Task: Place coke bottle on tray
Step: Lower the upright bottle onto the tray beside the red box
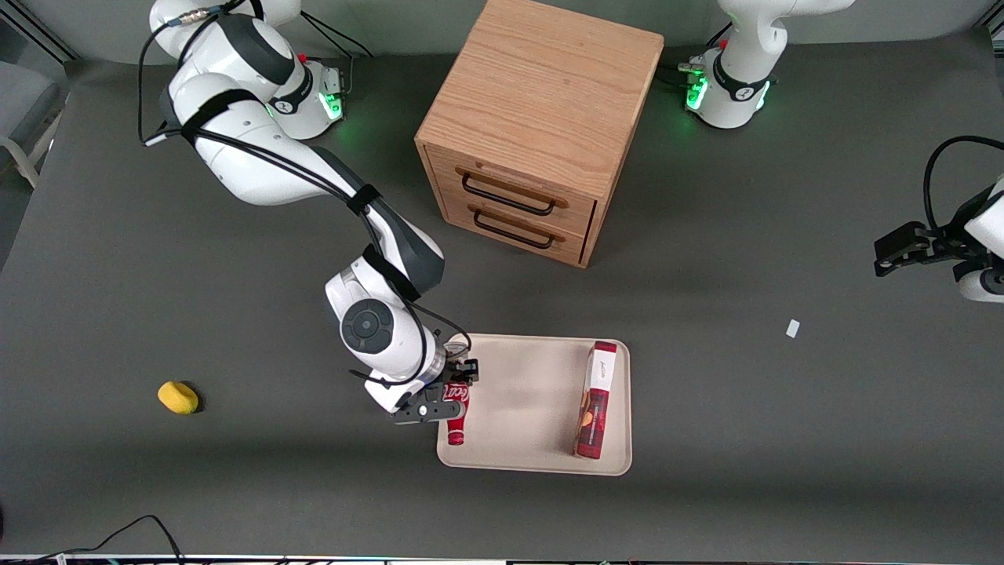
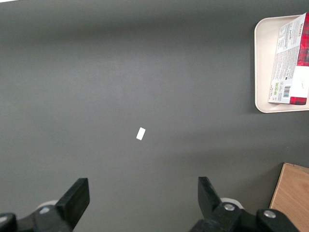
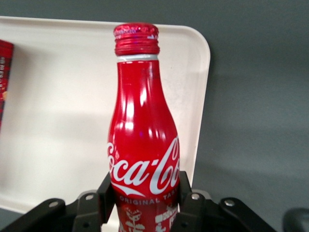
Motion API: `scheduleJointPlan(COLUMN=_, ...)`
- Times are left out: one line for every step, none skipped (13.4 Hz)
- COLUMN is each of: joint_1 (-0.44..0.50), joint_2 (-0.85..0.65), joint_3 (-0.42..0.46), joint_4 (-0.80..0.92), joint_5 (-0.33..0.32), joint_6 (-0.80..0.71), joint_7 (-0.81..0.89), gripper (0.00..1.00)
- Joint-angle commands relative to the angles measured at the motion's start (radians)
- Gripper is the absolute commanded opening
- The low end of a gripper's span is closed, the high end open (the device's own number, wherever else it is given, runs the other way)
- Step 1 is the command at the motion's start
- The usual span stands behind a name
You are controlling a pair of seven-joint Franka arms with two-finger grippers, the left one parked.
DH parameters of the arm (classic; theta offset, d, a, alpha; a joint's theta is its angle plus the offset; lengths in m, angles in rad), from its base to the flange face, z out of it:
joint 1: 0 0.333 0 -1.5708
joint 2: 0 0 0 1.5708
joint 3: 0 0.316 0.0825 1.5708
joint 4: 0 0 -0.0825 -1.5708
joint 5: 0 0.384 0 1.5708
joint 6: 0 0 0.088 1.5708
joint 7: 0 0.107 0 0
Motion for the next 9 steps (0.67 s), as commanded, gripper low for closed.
scheduleJointPlan(joint_1=0.018, joint_2=0.04, joint_3=-0.007, joint_4=0.054, joint_5=-0.017, joint_6=0.038, joint_7=-0.003, gripper=0.24)
scheduleJointPlan(joint_1=0.018, joint_2=0.044, joint_3=-0.007, joint_4=0.054, joint_5=-0.015, joint_6=0.049, joint_7=0.022, gripper=0.24)
scheduleJointPlan(joint_1=0.018, joint_2=0.05, joint_3=-0.007, joint_4=0.054, joint_5=-0.014, joint_6=0.051, joint_7=0.039, gripper=0.31)
scheduleJointPlan(joint_1=0.018, joint_2=0.051, joint_3=-0.009, joint_4=0.051, joint_5=-0.014, joint_6=0.051, joint_7=0.042, gripper=0.41)
scheduleJointPlan(joint_1=0.018, joint_2=0.052, joint_3=-0.007, joint_4=0.048, joint_5=-0.014, joint_6=0.051, joint_7=0.04, gripper=0.42)
scheduleJointPlan(joint_1=0.02, joint_2=0.064, joint_3=-0.009, joint_4=0.047, joint_5=-0.014, joint_6=0.062, joint_7=0.042, gripper=0.55)
scheduleJointPlan(joint_1=0.02, joint_2=0.073, joint_3=-0.009, joint_4=0.044, joint_5=-0.017, joint_6=0.098, joint_7=0.057, gripper=0.61)
scheduleJointPlan(joint_1=0.02, joint_2=0.08, joint_3=-0.009, joint_4=0.029, joint_5=-0.018, joint_6=0.121, joint_7=0.062, gripper=0.67)
scheduleJointPlan(joint_1=0.02, joint_2=0.08, joint_3=-0.009, joint_4=0.022, joint_5=-0.02, joint_6=0.128, joint_7=0.062, gripper=0.7)
